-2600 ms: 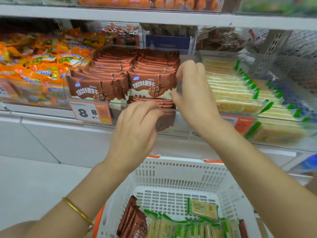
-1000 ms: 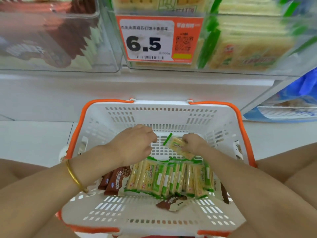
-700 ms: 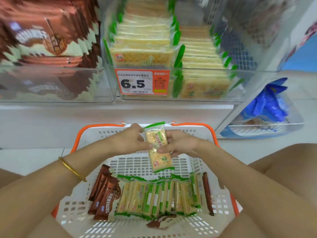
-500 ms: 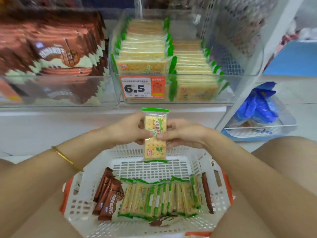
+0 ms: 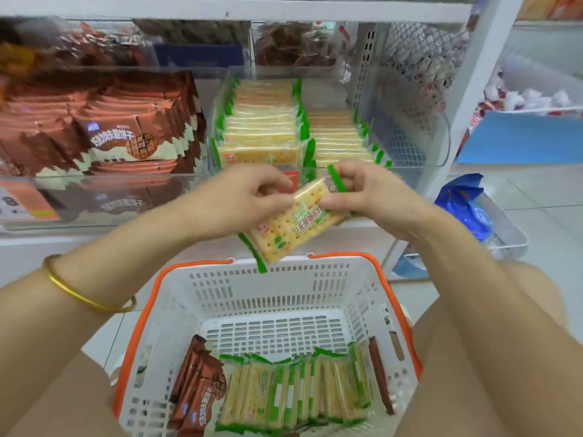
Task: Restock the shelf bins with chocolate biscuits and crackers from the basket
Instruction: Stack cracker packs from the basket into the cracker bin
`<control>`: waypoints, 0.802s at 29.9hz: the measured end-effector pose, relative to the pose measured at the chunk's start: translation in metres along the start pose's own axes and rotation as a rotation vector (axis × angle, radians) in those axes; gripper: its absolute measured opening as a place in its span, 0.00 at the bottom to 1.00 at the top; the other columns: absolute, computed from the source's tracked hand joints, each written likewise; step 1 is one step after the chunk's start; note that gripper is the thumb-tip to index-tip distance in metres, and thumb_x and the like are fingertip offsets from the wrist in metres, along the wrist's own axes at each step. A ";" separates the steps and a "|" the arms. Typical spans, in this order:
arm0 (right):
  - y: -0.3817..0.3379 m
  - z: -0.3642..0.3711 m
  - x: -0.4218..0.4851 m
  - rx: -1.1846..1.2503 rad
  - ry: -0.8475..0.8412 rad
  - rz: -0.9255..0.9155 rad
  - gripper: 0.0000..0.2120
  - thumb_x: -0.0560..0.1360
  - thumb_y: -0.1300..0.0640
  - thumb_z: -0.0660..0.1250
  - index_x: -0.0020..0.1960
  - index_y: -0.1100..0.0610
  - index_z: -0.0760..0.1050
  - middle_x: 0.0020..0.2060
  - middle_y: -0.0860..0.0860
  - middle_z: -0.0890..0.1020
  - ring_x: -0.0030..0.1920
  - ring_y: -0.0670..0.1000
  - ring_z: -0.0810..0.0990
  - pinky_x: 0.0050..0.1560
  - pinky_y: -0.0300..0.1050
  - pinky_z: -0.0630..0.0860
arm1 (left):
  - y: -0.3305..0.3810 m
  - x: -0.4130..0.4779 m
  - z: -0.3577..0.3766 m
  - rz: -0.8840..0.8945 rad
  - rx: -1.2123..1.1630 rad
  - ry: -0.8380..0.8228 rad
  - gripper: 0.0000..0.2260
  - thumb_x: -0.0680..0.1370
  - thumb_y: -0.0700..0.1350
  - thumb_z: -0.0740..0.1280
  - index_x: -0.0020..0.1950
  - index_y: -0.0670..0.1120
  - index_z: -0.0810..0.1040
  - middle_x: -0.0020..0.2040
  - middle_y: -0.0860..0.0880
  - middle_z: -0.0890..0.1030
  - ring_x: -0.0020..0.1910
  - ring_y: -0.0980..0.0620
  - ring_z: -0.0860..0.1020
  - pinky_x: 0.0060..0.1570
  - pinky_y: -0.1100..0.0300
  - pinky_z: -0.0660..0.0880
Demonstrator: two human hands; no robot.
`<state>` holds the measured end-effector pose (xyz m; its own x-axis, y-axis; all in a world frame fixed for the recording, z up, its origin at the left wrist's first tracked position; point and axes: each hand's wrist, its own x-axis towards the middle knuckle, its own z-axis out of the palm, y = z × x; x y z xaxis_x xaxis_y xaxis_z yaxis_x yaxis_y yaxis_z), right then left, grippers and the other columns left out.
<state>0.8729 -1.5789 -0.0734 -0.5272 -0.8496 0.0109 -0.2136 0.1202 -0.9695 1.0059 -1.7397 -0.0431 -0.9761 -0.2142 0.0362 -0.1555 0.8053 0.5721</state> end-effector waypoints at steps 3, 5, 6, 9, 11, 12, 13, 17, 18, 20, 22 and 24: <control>-0.011 -0.036 0.006 0.177 0.284 -0.080 0.08 0.75 0.67 0.65 0.51 0.58 0.72 0.45 0.54 0.82 0.43 0.50 0.84 0.37 0.43 0.81 | -0.001 0.016 -0.018 0.120 0.062 0.416 0.14 0.79 0.45 0.63 0.65 0.47 0.75 0.51 0.53 0.75 0.51 0.56 0.73 0.48 0.66 0.66; -0.014 -0.054 0.016 0.294 0.421 -0.129 0.06 0.77 0.66 0.63 0.51 0.58 0.70 0.49 0.58 0.80 0.47 0.54 0.83 0.37 0.42 0.81 | -0.006 0.028 -0.026 0.152 0.165 0.489 0.15 0.80 0.45 0.61 0.66 0.45 0.75 0.55 0.50 0.75 0.54 0.55 0.72 0.52 0.65 0.64; -0.015 -0.061 0.023 0.357 0.482 -0.146 0.05 0.78 0.65 0.63 0.52 0.59 0.70 0.51 0.58 0.80 0.48 0.55 0.83 0.37 0.42 0.81 | -0.010 0.035 -0.028 0.163 0.214 0.473 0.15 0.80 0.45 0.61 0.66 0.44 0.74 0.59 0.48 0.76 0.58 0.52 0.72 0.56 0.63 0.65; -0.012 -0.075 0.058 0.444 0.688 -0.130 0.05 0.79 0.64 0.61 0.55 0.60 0.68 0.53 0.57 0.81 0.48 0.53 0.84 0.41 0.44 0.82 | -0.018 0.060 -0.029 0.194 0.342 0.355 0.18 0.81 0.49 0.59 0.66 0.41 0.74 0.63 0.43 0.76 0.63 0.45 0.72 0.64 0.52 0.66; -0.008 -0.081 0.090 0.406 0.805 -0.070 0.08 0.79 0.64 0.62 0.57 0.59 0.66 0.55 0.57 0.79 0.47 0.53 0.84 0.42 0.46 0.82 | -0.020 0.074 -0.028 0.143 0.377 0.278 0.25 0.78 0.56 0.53 0.62 0.40 0.75 0.61 0.42 0.77 0.62 0.44 0.73 0.64 0.48 0.68; -0.007 -0.084 0.108 0.351 0.847 -0.040 0.10 0.78 0.64 0.62 0.57 0.58 0.65 0.55 0.57 0.78 0.48 0.53 0.83 0.42 0.46 0.83 | -0.021 0.083 -0.028 0.114 0.381 0.257 0.29 0.76 0.59 0.49 0.61 0.39 0.76 0.60 0.41 0.77 0.61 0.44 0.73 0.64 0.47 0.68; -0.005 -0.089 0.126 0.273 0.884 -0.012 0.11 0.78 0.65 0.63 0.58 0.58 0.65 0.56 0.56 0.77 0.49 0.54 0.82 0.41 0.46 0.83 | -0.021 0.090 -0.027 0.082 0.383 0.238 0.31 0.75 0.60 0.48 0.60 0.39 0.75 0.61 0.41 0.77 0.62 0.43 0.72 0.64 0.47 0.68; 0.008 -0.109 0.189 0.017 0.963 0.055 0.14 0.77 0.67 0.62 0.60 0.58 0.67 0.51 0.51 0.74 0.54 0.55 0.78 0.54 0.53 0.79 | -0.021 0.118 -0.022 0.032 0.390 0.135 0.30 0.76 0.61 0.47 0.67 0.43 0.72 0.68 0.43 0.71 0.68 0.43 0.69 0.68 0.47 0.65; 0.011 -0.113 0.198 -0.033 0.964 0.058 0.12 0.76 0.66 0.63 0.59 0.58 0.69 0.49 0.51 0.74 0.53 0.54 0.78 0.57 0.51 0.77 | -0.021 0.120 -0.020 0.034 0.382 0.116 0.31 0.75 0.62 0.46 0.67 0.44 0.72 0.67 0.44 0.72 0.67 0.43 0.69 0.67 0.47 0.65; 0.020 -0.117 0.215 -0.126 0.928 0.099 0.08 0.75 0.63 0.66 0.49 0.55 0.69 0.48 0.51 0.74 0.49 0.50 0.76 0.54 0.42 0.75 | -0.021 0.124 -0.017 0.021 0.381 0.100 0.32 0.75 0.62 0.44 0.66 0.45 0.73 0.65 0.44 0.73 0.65 0.44 0.70 0.65 0.46 0.67; 0.027 -0.121 0.224 -0.212 0.923 0.173 0.09 0.74 0.60 0.67 0.44 0.54 0.66 0.47 0.51 0.75 0.48 0.51 0.74 0.48 0.41 0.72 | -0.023 0.125 -0.014 -0.002 0.394 0.107 0.31 0.76 0.62 0.44 0.67 0.46 0.72 0.68 0.45 0.71 0.67 0.45 0.69 0.67 0.46 0.66; 0.031 -0.125 0.230 -0.295 0.930 0.189 0.07 0.74 0.58 0.67 0.48 0.54 0.68 0.49 0.52 0.75 0.47 0.53 0.74 0.47 0.42 0.70 | -0.024 0.126 -0.014 0.011 0.414 0.119 0.32 0.75 0.62 0.44 0.68 0.47 0.71 0.70 0.46 0.70 0.69 0.46 0.67 0.67 0.47 0.65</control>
<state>0.6424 -1.7069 -0.0707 -0.9819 -0.0774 0.1726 -0.1890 0.4427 -0.8765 0.8891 -1.7932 -0.0409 -0.9576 -0.2470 0.1483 -0.2165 0.9566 0.1951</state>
